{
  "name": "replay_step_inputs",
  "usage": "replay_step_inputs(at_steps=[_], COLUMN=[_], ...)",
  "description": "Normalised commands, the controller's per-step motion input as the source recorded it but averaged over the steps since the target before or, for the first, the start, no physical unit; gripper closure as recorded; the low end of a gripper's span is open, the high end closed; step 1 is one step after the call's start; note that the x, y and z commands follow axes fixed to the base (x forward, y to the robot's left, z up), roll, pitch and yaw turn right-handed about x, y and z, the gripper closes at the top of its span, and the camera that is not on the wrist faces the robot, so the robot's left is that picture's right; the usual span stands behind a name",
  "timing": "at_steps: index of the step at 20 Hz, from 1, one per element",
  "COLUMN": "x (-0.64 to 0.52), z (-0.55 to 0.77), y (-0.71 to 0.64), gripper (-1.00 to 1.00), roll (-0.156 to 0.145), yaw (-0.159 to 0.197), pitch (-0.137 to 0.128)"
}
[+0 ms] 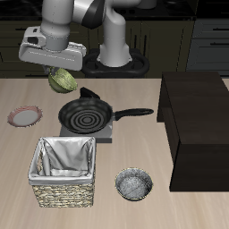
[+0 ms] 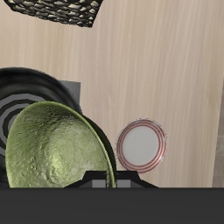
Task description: Place the green bowl on the plate
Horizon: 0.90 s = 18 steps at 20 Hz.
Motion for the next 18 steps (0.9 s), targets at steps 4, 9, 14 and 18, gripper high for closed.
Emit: replay_step_inputs(at_steps=[4, 9, 14, 18], x=[0.06, 0.03, -0.15, -0.16], z=[-0.11, -0.13, -0.18, -0.24], y=[-0.58, -0.33, -0.18, -0.21], gripper=[1.00, 1.00, 1.00, 1.00], roll=[-0.065, -0.046, -0.014, -0.014], yaw=[-0.014, -0.005, 0.006, 0.015], pitch=[-0.003, 0.001, -0.019, -0.006])
